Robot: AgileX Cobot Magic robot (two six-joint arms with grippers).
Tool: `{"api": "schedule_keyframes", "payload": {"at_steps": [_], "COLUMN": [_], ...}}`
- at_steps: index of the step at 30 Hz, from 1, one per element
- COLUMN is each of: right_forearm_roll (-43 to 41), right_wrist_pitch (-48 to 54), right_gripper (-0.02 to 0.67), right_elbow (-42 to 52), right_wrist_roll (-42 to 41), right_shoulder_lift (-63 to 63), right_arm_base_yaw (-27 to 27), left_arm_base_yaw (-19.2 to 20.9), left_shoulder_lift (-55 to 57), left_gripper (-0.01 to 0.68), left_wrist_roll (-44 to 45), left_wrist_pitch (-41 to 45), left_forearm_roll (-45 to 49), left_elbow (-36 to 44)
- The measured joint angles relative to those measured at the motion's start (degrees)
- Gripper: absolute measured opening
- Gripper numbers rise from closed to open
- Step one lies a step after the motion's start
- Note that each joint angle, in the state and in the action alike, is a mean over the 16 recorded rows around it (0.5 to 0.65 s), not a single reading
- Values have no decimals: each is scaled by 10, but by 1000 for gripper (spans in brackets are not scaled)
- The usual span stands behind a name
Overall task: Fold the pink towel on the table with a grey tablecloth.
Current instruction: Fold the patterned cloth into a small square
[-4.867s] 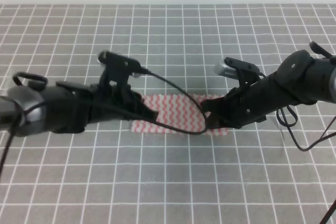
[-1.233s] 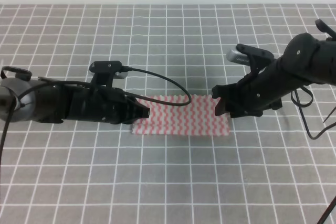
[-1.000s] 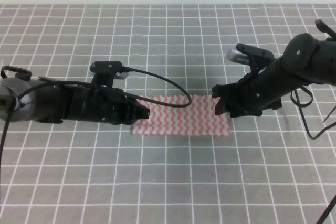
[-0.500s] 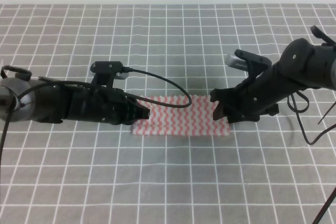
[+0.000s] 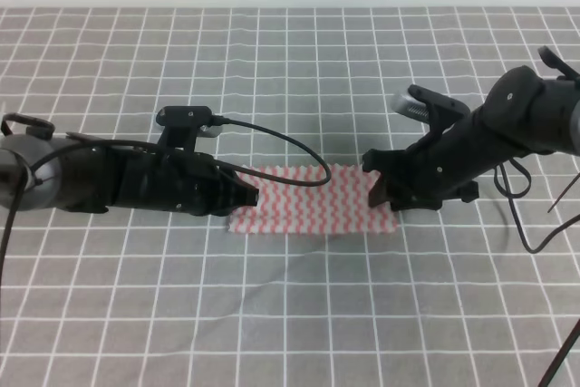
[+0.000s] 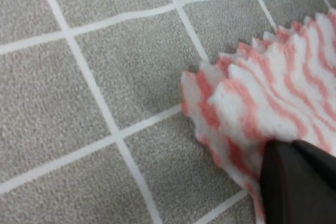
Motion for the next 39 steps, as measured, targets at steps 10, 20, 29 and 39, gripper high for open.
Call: {"api": "schedule_keyframes", "payload": {"at_steps": [10, 20, 29, 39], "right_forearm_roll": [-2, -2, 40, 112], "right_wrist_pitch": [5, 9, 16, 12], "right_gripper": [21, -13, -12, -13], "right_elbow": [0, -4, -17, -27], "right_wrist_roll": [0, 0, -31, -85], "right_shoulder_lift": [0, -15, -29, -26], "right_arm_base_yaw": [0, 1, 6, 31], "left_arm_base_yaw": [0, 0, 0, 0], "left_shoulder_lift": [0, 0, 0, 0], "left_gripper": [-1, -1, -1, -1], "left_wrist_roll": [0, -1, -1, -1], "left_wrist_pitch": [2, 14, 22, 24], "left_forearm_roll": [2, 3, 3, 3], "left_elbow": [1, 2, 1, 1]}}
